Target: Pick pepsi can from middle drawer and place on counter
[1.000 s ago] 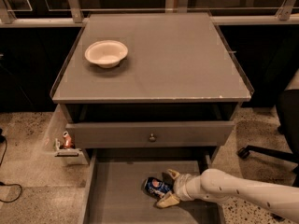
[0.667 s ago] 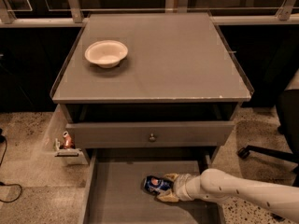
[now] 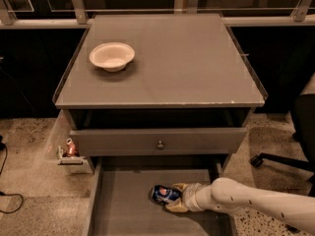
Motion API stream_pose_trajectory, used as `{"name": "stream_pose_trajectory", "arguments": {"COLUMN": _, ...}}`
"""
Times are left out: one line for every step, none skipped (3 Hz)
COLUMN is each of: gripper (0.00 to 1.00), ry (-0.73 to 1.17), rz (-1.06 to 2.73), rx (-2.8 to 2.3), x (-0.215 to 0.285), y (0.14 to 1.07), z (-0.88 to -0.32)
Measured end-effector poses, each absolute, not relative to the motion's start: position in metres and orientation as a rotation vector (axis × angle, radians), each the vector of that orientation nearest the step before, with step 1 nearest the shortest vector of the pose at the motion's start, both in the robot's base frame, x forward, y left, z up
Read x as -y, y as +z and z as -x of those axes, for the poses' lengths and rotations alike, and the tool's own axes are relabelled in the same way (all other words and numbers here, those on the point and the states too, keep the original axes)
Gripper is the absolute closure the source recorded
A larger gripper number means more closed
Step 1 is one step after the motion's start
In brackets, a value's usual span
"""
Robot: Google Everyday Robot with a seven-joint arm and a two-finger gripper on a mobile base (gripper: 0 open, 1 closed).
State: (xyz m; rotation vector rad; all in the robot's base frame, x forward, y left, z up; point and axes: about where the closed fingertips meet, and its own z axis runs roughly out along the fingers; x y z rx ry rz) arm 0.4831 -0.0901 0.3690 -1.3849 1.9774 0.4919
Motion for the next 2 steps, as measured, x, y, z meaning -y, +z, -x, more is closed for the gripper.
{"name": "stream_pose_trajectory", "arguments": {"gripper": 1.0, "ry": 0.492, "rz": 1.385, "rx": -1.977, "x": 0.09, "y": 0.369, "z": -0.483}}
{"name": "stream_pose_trajectory", "arguments": {"gripper": 1.0, "ry": 0.527, "rz": 1.397, "rx": -1.977, "x": 0.092, "y": 0.382, "z": -0.478}}
